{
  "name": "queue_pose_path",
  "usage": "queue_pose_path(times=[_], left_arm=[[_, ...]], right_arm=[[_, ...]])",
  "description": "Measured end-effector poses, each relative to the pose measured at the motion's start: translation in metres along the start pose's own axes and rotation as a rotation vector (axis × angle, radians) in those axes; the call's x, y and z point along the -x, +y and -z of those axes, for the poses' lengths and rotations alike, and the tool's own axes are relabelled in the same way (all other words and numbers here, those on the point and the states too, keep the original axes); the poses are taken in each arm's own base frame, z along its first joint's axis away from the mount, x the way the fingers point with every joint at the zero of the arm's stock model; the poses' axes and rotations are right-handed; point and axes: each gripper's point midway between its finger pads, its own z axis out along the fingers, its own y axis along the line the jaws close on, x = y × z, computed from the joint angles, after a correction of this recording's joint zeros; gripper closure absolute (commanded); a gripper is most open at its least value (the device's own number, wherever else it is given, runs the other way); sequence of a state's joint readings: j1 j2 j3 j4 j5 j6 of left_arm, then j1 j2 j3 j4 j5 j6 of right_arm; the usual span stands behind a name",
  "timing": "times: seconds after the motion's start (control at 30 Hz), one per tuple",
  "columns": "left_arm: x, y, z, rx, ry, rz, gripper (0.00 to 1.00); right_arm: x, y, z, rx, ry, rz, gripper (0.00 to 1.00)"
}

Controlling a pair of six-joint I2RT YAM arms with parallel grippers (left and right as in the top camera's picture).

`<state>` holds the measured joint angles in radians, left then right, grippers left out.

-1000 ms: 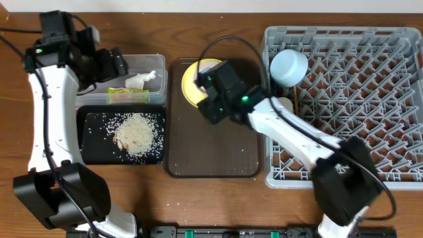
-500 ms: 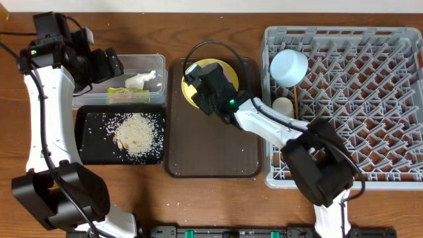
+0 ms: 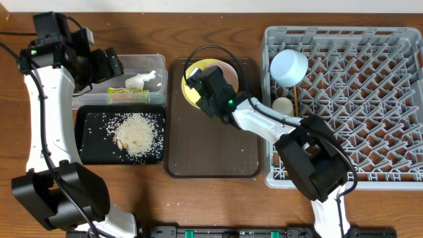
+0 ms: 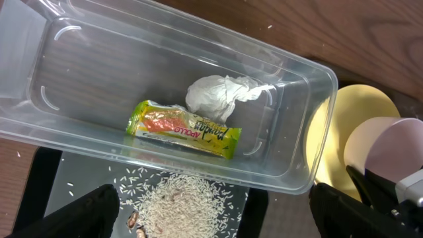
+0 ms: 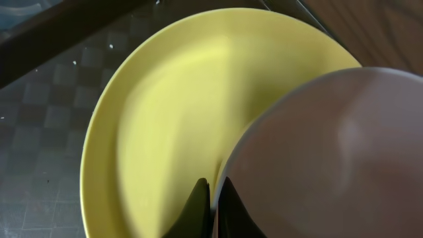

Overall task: Sort waste into correct bins and load items into the dishwasher rack
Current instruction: 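Reach the right gripper to the pink bowl and grasp its rim, then carry the pink bowl right and set it into the dish rack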

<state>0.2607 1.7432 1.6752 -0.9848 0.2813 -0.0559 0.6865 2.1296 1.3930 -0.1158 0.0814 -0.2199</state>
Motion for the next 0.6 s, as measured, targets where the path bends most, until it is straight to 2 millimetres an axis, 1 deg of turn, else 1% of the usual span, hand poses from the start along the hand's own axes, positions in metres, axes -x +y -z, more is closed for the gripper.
queue_pose_path(times=[0.2, 0.27, 0.33, 0.37, 0.43, 0.5, 0.53, 0.57, 0.6], left_arm=[[0.0, 0.0, 0.0, 0.0, 0.0, 0.0, 0.05], [0.0, 0.0, 0.0, 0.0, 0.0, 0.0, 0.05], [0.0, 0.0, 0.0, 0.0, 0.0, 0.0, 0.05], [0.0, 0.0, 0.0, 0.0, 0.0, 0.0, 0.05], [0.0, 0.0, 0.0, 0.0, 0.0, 0.0, 0.05], [0.0, 0.0, 0.0, 0.0, 0.0, 0.0, 0.05], [0.0, 0.0, 0.0, -0.001, 0.001, 0.001, 0.05], [0.0, 0.0, 0.0, 0.0, 0.0, 0.0, 0.05], [0.0, 0.0, 0.0, 0.0, 0.001, 0.001, 0.05]], right_arm=[[0.002, -0.001, 0.004, -0.001, -0.001, -0.006, 0.99], [0.006, 0.0, 0.013, 0.016, -0.002, -0.029, 0.99], [0.017, 0.002, 0.033, 0.05, -0.02, -0.058, 0.99], [0.024, 0.003, 0.047, 0.069, -0.033, -0.072, 0.99], [0.044, 0.003, 0.087, 0.104, -0.075, -0.109, 0.99], [0.06, 0.003, 0.134, 0.141, -0.118, -0.145, 0.99], [0.067, 0.003, 0.162, 0.162, -0.142, -0.165, 0.99], [0.071, 0.003, 0.192, 0.188, -0.164, -0.186, 0.99], [0.072, 0.003, 0.218, 0.208, -0.177, -0.204, 0.99]])
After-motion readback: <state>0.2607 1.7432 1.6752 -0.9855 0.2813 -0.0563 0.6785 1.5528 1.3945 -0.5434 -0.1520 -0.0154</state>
